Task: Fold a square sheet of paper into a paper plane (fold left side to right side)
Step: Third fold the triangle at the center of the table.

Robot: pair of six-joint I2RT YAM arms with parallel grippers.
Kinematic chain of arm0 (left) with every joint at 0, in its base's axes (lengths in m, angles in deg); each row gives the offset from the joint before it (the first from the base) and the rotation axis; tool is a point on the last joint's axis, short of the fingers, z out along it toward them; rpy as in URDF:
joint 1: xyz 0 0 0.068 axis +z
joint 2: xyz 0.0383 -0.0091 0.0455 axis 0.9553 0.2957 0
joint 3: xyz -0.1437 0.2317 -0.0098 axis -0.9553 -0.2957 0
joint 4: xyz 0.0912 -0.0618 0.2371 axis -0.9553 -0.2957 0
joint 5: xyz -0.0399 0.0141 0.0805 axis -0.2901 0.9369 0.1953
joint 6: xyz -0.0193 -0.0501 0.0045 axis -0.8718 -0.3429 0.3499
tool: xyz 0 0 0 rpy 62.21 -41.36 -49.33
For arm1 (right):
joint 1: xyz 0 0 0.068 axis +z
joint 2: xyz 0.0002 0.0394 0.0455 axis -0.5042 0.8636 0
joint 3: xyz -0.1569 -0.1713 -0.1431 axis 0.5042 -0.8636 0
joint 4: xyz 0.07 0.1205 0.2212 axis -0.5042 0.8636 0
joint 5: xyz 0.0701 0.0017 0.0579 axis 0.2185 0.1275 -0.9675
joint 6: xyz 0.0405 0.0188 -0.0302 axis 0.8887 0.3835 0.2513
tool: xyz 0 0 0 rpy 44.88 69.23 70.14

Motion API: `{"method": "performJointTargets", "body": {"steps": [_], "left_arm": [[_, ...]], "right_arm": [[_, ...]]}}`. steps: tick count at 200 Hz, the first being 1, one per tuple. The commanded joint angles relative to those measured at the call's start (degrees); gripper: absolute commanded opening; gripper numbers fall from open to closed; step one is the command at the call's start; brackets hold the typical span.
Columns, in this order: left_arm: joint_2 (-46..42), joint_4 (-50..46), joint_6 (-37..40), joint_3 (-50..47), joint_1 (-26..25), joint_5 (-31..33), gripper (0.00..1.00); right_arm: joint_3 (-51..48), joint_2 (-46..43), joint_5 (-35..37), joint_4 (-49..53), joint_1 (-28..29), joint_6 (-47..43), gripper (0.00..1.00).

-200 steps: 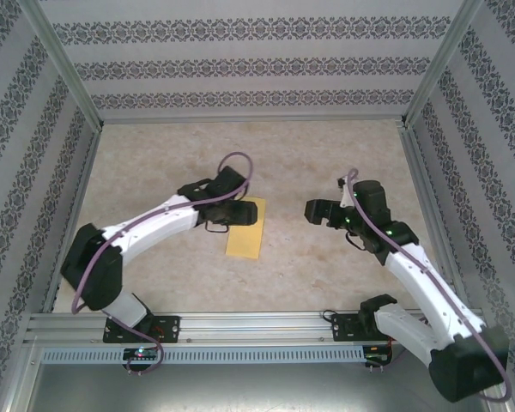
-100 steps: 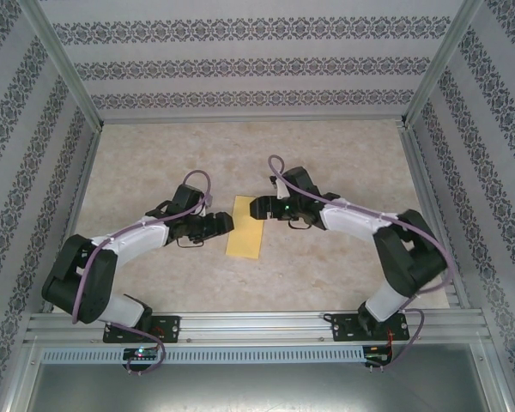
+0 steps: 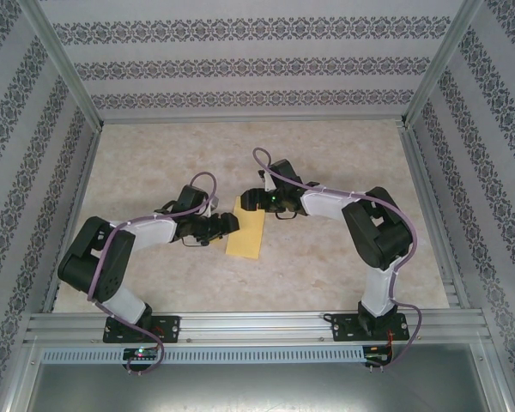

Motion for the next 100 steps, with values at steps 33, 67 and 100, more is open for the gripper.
{"method": "performJointTargets", "body": {"steps": [33,67,100], "left_arm": [[4.6,6.8,-2.1,0.7,-0.2,-5.6,0.69],[4.2,7.3,-2.7,0.9,-0.2,-6.6,0.60],[4.1,7.5,-3.0,1.4,-0.3,-7.7,0.50]], "right_arm": [[0.9,1.7,0.8,0.5,0.0,-1.2,0.76],[0.8,1.6,0.6,0.5,0.0,-1.3,0.76],[0.8,1.7,0.5,0.3,0.0,-1.4,0.76]]}}
